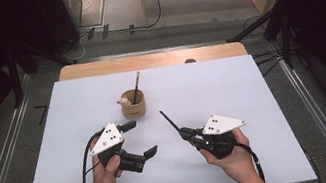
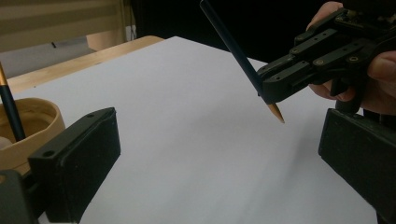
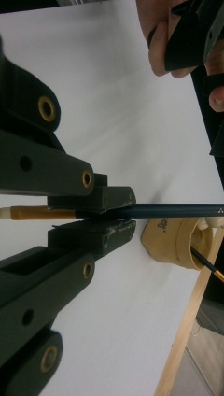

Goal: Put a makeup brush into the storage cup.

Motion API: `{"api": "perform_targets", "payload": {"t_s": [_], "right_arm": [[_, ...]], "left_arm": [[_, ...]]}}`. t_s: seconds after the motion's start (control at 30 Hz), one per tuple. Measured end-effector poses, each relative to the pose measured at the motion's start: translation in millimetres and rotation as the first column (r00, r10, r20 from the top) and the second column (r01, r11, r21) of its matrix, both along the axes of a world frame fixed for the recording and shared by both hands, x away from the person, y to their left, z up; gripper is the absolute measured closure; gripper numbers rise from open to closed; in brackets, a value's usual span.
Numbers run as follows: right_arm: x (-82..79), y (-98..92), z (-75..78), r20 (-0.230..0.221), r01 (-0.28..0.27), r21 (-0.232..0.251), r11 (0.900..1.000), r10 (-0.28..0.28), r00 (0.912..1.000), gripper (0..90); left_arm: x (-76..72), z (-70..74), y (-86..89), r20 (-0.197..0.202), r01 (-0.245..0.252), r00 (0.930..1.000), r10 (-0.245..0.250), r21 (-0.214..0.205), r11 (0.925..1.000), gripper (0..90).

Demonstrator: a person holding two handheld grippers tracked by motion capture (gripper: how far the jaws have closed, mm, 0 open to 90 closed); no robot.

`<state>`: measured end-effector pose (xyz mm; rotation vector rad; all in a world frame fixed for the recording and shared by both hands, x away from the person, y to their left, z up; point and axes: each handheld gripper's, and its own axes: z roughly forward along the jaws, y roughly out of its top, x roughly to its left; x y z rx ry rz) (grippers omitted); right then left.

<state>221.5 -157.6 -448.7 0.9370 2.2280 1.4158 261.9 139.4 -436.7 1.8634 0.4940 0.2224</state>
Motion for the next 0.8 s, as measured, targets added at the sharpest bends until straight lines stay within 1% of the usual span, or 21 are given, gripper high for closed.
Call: {"api": "perform_targets", "payload": {"t_s": [0.1,0.23,0.33,0.43,0.53,0.6,0.7,0.8], "right_arm": [[-0.4,2.4,-0.4,0.005,-0.023,-0.009,0.9997,0.023,0.9997,84.7],[-1.2,5.3,-0.4,0.011,-0.039,-0.011,0.9992,0.039,0.9992,84.7],[-1.6,6.6,0.6,0.018,-0.052,-0.016,0.9985,0.052,0.9985,84.7],[-2.7,7.3,0.9,0.023,-0.063,-0.024,0.9977,0.064,0.9977,84.7],[-4.2,8.3,0.0,0.025,-0.075,-0.034,0.9966,0.076,0.9968,84.7],[-4.9,9.0,-0.3,0.028,-0.083,-0.045,0.9955,0.084,0.996,84.7],[-5.6,10.5,0.3,0.04,-0.099,-0.054,0.9936,0.101,0.994,84.7],[-6.0,11.6,1.1,0.049,-0.124,-0.058,0.9906,0.127,0.9908,84.7]], "left_arm": [[0.3,0.2,0.2,-0.008,0.007,0.9999,-0.007,-0.004,1.0,0.0],[1.1,0.3,1.3,-0.028,0.016,0.9995,-0.017,-0.008,0.9998,0.0],[2.6,0.8,1.9,-0.029,0.022,0.9993,-0.022,-0.004,0.9997,0.0],[3.7,1.6,2.6,-0.029,0.039,0.9988,-0.04,-0.019,0.9991,0.0],[4.2,3.3,1.9,-0.031,0.043,0.9986,-0.043,-0.008,0.9991,0.0],[4.0,3.9,0.8,-0.041,0.046,0.9981,-0.047,-0.01,0.9989,0.4],[4.0,4.4,0.0,-0.054,0.044,0.9975,-0.044,-0.002,0.999,5.3],[5.2,4.1,-0.8,-0.073,0.059,0.9957,-0.058,0.014,0.9981,7.3]]}}
